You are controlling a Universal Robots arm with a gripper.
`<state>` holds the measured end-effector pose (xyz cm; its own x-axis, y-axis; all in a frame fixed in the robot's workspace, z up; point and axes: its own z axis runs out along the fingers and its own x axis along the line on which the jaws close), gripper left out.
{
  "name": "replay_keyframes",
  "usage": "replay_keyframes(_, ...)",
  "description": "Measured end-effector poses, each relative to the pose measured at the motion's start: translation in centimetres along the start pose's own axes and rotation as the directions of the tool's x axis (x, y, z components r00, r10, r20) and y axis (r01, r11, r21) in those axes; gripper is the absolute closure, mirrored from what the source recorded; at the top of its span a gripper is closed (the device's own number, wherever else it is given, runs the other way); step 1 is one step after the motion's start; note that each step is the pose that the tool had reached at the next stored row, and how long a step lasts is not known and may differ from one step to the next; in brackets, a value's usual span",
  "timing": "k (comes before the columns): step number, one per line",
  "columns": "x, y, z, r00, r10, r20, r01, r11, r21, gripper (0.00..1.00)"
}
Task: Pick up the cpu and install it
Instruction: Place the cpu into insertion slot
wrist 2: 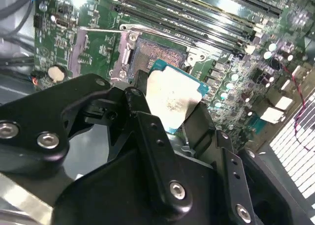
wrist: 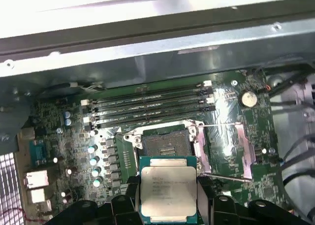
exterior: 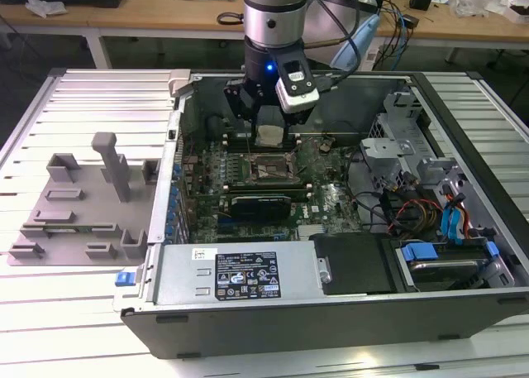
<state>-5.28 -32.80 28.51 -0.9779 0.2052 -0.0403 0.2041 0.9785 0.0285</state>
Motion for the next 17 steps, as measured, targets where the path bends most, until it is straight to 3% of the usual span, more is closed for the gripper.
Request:
replay_keyframes(1,0.0,0.0,0.0,0.9994,0.034,0.0011,-0.034,0.9994,0.0014,0.45)
replay_keyframes(6,0.0,0.0,0.01,0.9942,0.108,0.0034,-0.108,0.9942,0.0042,0.45)
replay_keyframes(9,0.0,0.0,0.01,0.9873,0.159,0.005,-0.159,0.9873,0.0061,0.45)
replay_keyframes(13,0.0,0.0,0.02,0.9672,0.254,0.0085,-0.254,0.9672,0.0093,0.45)
replay_keyframes(17,0.0,0.0,0.03,0.9372,0.349,0.0125,-0.349,0.9371,0.0122,0.45)
